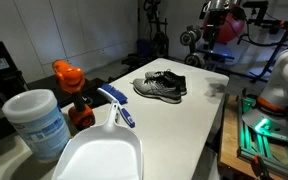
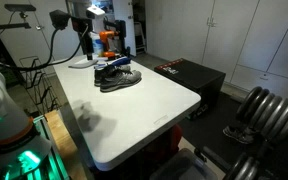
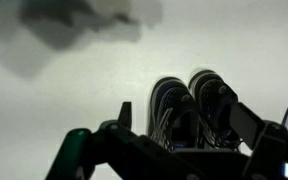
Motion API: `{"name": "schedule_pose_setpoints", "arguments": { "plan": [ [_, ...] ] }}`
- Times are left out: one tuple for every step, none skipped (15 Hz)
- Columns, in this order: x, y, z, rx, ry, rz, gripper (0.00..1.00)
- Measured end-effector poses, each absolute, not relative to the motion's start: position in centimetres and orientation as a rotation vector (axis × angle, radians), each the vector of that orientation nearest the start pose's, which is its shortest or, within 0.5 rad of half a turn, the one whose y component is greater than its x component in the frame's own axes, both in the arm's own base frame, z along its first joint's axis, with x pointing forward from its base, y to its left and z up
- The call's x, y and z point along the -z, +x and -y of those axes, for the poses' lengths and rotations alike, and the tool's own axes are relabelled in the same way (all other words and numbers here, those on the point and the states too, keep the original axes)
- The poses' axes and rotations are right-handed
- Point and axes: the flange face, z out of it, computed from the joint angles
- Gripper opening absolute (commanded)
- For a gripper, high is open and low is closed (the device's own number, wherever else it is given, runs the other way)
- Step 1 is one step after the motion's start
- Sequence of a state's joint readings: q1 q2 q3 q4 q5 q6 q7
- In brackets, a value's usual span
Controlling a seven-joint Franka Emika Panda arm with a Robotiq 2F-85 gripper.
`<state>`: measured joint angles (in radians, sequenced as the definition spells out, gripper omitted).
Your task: Pick up the left sneaker and put it on top of the right sneaker
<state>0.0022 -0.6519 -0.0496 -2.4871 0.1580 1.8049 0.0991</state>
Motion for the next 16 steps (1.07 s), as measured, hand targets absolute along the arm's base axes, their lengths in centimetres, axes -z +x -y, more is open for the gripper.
{"name": "schedule_pose_setpoints", "arguments": {
  "plan": [
    [-50.5, 35.1, 0.5, -0.055, -2.948, -0.259, 1.00],
    [-50.5, 35.1, 0.5, -0.055, -2.948, -0.259, 1.00],
    [-50.5, 35.1, 0.5, -0.055, -2.948, -0.259, 1.00],
    [-50.5, 35.1, 0.5, -0.055, -2.948, -0.259, 1.00],
    [-50.5, 35.1, 0.5, -0.055, -2.948, -0.259, 1.00],
    [-50.5, 35.1, 0.5, -0.055, -2.948, -0.259, 1.00],
    [-50.5, 35.1, 0.5, -0.055, -2.948, -0.259, 1.00],
    [-50.5, 35.1, 0.5, -0.055, -2.948, -0.258, 1.00],
    [-50.5, 35.2, 0.3, -0.053, -2.952, -0.253, 1.00],
    [-50.6, 35.5, -0.2, -0.051, -2.961, -0.239, 1.00],
    [-50.8, 36.1, -1.2, -0.046, -2.975, -0.226, 1.00],
    [-50.8, 36.8, -2.3, -0.040, -2.991, -0.220, 1.00],
    [-50.7, 37.9, -3.9, -0.028, -3.010, -0.216, 1.00],
    [-50.5, 38.9, -5.5, -0.017, -3.024, -0.214, 1.00],
    [-50.0, 40.0, -7.1, -0.016, -3.037, -0.217, 1.00],
    [-49.2, 41.0, -8.6, -0.028, -3.045, -0.215, 1.00]
  ]
}}
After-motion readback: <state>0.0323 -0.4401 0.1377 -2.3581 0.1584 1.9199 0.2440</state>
